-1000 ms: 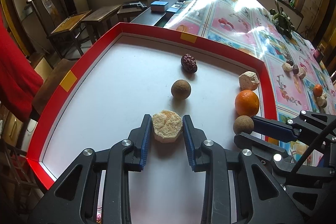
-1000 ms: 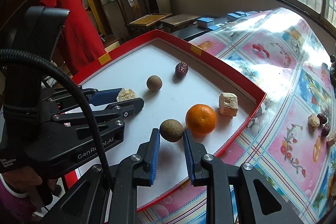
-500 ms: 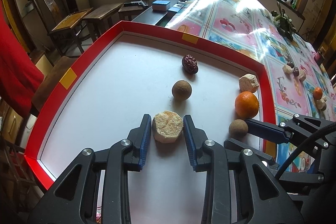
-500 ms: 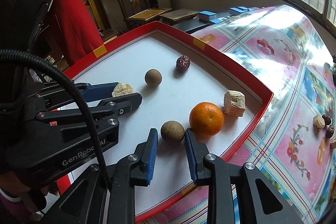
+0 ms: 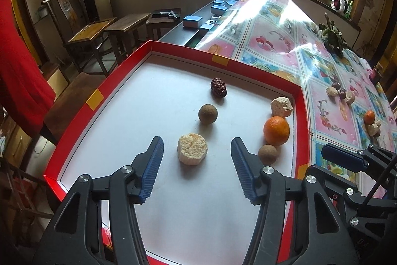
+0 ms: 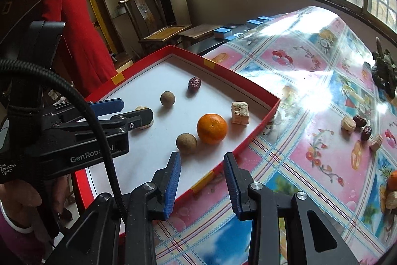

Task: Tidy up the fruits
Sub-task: 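Lower and open both grippers to drop the chunk and brown fruit into the tray, then move both grippers back to the fruits beside the red dates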

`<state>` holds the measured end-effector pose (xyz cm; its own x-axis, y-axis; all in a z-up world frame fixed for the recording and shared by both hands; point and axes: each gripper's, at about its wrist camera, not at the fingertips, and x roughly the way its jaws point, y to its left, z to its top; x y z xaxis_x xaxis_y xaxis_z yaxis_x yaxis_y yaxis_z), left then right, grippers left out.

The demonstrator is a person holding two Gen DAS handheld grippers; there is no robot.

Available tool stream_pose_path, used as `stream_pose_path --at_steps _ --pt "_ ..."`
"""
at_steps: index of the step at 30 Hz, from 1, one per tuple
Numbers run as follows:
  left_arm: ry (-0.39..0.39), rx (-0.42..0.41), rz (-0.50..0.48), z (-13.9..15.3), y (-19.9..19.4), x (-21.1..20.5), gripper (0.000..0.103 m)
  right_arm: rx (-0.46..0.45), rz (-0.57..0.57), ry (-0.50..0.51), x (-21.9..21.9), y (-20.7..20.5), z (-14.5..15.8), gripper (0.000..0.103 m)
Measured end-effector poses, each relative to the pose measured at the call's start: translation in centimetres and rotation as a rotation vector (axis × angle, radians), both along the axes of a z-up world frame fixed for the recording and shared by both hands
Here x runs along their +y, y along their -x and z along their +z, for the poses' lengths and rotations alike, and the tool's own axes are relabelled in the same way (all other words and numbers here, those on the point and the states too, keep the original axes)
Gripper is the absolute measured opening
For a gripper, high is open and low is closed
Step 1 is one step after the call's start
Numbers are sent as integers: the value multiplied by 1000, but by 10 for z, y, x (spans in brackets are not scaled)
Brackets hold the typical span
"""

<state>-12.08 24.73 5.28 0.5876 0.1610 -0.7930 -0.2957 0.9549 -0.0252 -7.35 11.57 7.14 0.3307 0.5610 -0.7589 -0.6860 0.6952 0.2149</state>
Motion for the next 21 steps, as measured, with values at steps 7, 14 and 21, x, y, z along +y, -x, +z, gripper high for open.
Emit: stream_pose_path --at_steps 7,14,21 --pt "3 -21 -65 11 1 -35 57 -4 -90 -8 -44 5 7 36" --pt "5 -38 -141 19 -3 -77 57 -10 -193 3 -93 10 12 37" --pt "-1 -39 -214 22 -13 -116 57 -17 -303 6 -148 13 13 41"
